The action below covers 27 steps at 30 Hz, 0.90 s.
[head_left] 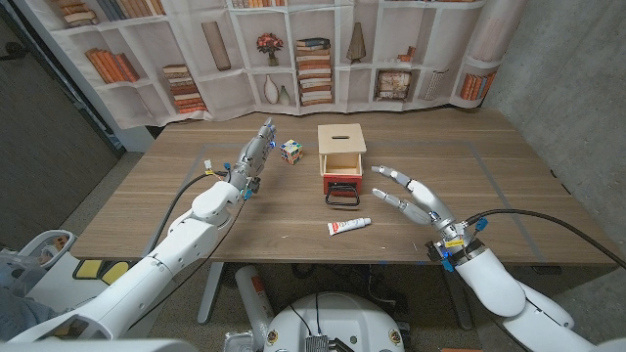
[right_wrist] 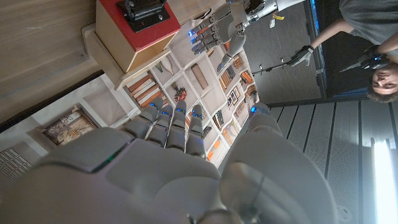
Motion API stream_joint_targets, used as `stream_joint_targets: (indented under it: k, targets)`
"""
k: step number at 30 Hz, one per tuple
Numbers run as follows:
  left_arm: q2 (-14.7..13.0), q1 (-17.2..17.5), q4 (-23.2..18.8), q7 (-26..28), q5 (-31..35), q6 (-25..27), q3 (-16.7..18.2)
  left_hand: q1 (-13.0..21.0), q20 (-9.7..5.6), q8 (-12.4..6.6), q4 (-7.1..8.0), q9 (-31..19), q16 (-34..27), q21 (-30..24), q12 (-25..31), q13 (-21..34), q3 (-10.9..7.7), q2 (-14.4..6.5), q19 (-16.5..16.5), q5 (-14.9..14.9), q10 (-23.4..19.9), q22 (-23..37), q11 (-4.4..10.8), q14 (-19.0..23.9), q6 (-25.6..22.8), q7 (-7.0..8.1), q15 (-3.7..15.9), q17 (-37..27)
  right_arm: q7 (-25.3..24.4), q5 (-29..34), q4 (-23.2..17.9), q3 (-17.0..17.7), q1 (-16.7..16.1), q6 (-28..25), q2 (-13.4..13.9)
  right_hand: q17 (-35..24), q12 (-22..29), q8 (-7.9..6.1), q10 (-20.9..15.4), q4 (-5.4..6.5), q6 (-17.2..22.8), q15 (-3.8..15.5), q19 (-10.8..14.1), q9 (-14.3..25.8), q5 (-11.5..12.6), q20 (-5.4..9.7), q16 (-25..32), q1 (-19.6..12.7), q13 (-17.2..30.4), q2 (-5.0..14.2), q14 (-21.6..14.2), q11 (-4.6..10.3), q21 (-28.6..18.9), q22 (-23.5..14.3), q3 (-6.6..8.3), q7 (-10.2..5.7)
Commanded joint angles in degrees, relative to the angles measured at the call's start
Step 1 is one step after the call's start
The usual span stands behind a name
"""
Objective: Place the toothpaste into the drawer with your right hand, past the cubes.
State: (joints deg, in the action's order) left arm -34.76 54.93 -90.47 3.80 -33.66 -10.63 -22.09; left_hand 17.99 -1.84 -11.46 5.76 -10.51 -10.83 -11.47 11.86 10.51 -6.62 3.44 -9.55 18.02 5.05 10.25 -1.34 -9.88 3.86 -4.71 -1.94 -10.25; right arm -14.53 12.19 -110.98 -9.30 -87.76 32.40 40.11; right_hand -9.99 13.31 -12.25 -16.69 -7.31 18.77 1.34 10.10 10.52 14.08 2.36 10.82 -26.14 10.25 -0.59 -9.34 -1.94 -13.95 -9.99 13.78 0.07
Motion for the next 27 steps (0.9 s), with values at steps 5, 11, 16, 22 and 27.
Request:
stream_joint_targets:
  k: [5, 11, 16, 22, 27]
  targets:
    - [-0.59, 1.24, -2.05, 1.45, 0.48, 0.84, 0.19, 0.09, -0.98, 0.07, -0.02, -0.15, 0.18, 0.03, -0.19, 0.17, 0.21, -0.48, -1.95, 0.09, 0.12, 0.12, -0.10, -0.05, -0.26, -0.10, -0.05, -0.09, -0.73, 4.64, -0.96, -0.77, 0.49, -2.26, 1.69, -0.10, -0.08, -0.06, -0.34, -0.50, 0.38, 0.30, 0.70, 0.28, 0.12, 0.38, -0.02, -1.09, 0.25, 0.07, -0.54, 0.65, 0.24, -0.33, 0.30, -0.46]
    - [-0.68, 1.55, -2.18, 1.52, 0.51, 0.70, 0.29, 0.12, -0.92, 0.10, -0.02, -0.15, 0.19, 0.04, -0.19, 0.17, 0.29, -0.52, -1.97, 0.08, 0.10, 0.12, -0.02, -0.08, -0.22, -0.09, -0.06, -0.09, -2.28, 7.93, -1.85, -0.97, 0.29, -3.64, 1.92, -0.11, -0.10, -0.01, -0.43, -0.70, 0.43, 0.32, 0.82, 0.28, 0.16, 0.40, -0.02, -1.46, 0.26, 0.00, -0.68, 0.64, 0.32, -0.34, 0.38, -0.59]
    - [-0.61, 1.42, -2.15, 1.33, 0.49, 0.75, 0.15, 0.13, -0.89, 0.10, -0.03, -0.15, 0.18, 0.04, -0.19, 0.17, 0.35, -0.55, -1.98, 0.07, 0.10, 0.12, -0.04, -0.04, -0.24, -0.14, -0.05, -0.09, -4.24, 11.40, -3.37, -0.74, -0.64, -5.28, 2.10, -0.11, -0.12, 0.00, -0.47, -0.83, 0.56, 0.31, 0.85, 0.28, 0.20, 0.39, -0.01, -1.73, 0.26, -0.01, -0.79, 0.72, 0.40, -0.34, 0.45, -0.74]
    - [-0.39, 1.40, -2.02, 1.14, 0.54, 0.23, 0.09, 0.16, -0.90, 0.12, -0.03, -0.15, 0.18, 0.03, -0.21, 0.17, 0.41, -0.58, -1.97, 0.06, 0.11, 0.12, -0.08, -0.04, -0.23, -0.06, -0.02, -0.09, -7.23, 17.13, -5.76, -0.51, -2.00, -8.36, 2.18, -0.12, -0.14, 0.03, -0.57, -0.96, 0.68, 0.39, 0.84, 0.29, 0.24, 0.38, -0.09, -2.02, 0.27, -0.08, -0.73, 0.87, 0.52, -0.35, 0.51, -0.80]
    - [-0.56, 1.48, -2.24, 1.31, 0.70, 0.42, 0.11, 0.18, -0.85, 0.10, -0.03, -0.15, 0.18, 0.03, -0.21, 0.17, 0.46, -0.61, -1.97, 0.06, 0.11, 0.11, -0.08, -0.05, -0.30, -0.12, -0.01, -0.09, -8.32, 19.22, -6.75, -0.97, -2.31, -10.28, 2.66, -0.13, -0.15, 0.03, -0.62, -1.01, 0.81, 0.49, 0.83, 0.29, 0.25, 0.35, -0.07, -2.14, 0.28, -0.13, -0.82, 0.93, 0.59, -0.36, 0.52, -0.91]
